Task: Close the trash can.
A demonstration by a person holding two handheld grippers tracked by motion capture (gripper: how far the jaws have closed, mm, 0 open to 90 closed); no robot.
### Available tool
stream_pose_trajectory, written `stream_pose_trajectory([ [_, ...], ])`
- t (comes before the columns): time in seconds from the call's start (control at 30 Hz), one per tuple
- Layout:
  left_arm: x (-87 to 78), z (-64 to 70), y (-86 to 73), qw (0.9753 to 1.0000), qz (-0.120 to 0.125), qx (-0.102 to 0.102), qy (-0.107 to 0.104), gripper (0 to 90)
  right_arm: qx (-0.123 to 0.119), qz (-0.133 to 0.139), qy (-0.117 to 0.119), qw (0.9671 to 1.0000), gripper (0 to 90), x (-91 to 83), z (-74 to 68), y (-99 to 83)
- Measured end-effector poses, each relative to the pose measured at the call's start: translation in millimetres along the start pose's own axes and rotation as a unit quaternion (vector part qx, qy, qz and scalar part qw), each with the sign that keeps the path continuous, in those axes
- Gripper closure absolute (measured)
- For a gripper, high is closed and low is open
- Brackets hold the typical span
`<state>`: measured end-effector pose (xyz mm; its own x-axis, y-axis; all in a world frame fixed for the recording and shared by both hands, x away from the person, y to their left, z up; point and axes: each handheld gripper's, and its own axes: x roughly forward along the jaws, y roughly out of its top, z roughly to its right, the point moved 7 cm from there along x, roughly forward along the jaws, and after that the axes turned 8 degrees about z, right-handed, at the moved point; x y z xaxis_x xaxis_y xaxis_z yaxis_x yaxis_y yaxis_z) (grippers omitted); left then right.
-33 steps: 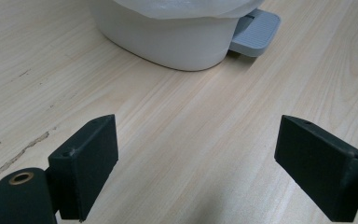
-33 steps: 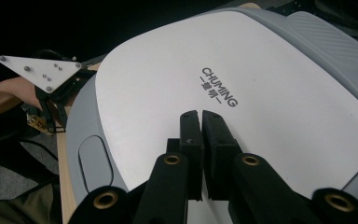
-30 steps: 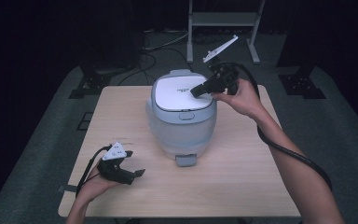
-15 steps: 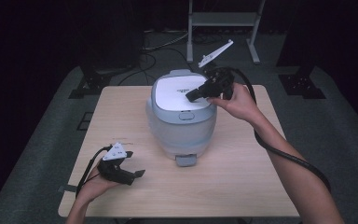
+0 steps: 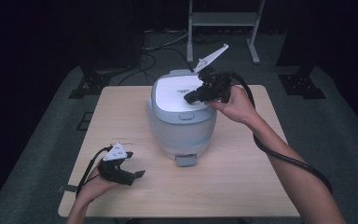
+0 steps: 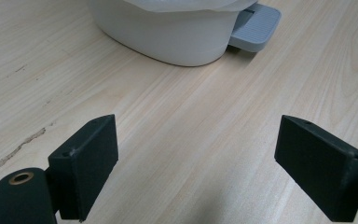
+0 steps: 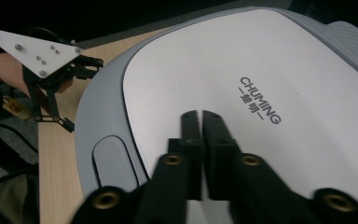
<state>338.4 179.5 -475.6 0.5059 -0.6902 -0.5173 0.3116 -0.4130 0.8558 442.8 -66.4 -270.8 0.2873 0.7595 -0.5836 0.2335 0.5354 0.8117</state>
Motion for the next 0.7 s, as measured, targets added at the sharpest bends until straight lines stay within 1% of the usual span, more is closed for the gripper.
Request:
stream_pose_trajectory([
  [0.07,-0.3,0.1,-0.1,1.0,0.0,0.0,0.001,12.4,0.001,0.002,-0.006,1.0,79.9,-4.0,0.8,0.1],
  [0.1,-0.5,0.1,-0.2,1.0,0.0,0.0,0.002,12.4,0.003,0.012,-0.004,0.9999,79.6,-6.9,1.0,0.5],
  [0.13,-0.8,-0.1,-0.3,1.0,0.0,0.0,0.002,12.4,0.01,0.02,0.0,0.9997,77.5,-11.3,1.5,0.7],
  [0.17,-0.9,-0.2,-0.1,1.0,0.001,0.0,0.003,12.4,0.013,0.025,0.002,0.9996,77.4,-14.0,1.8,0.8],
  [0.27,-1.2,-0.3,0.2,1.0,0.001,0.0,0.004,12.4,0.017,0.032,-0.006,0.9993,74.9,-24.6,3.9,-1.7],
  [0.47,-1.7,0.4,0.1,1.0,0.002,0.001,0.005,12.4,0.042,0.049,-0.013,0.9978,68.4,-44.2,9.2,-14.9],
  [0.57,-2.1,0.1,0.6,1.0,0.003,0.001,0.005,12.4,0.052,0.061,-0.02,0.9966,64.9,-53.1,11.4,-22.1],
  [0.7,-1.5,-0.2,1.2,1.0,0.003,0.001,0.005,12.4,0.061,0.073,-0.024,0.9952,62.7,-62.9,13.4,-29.7],
])
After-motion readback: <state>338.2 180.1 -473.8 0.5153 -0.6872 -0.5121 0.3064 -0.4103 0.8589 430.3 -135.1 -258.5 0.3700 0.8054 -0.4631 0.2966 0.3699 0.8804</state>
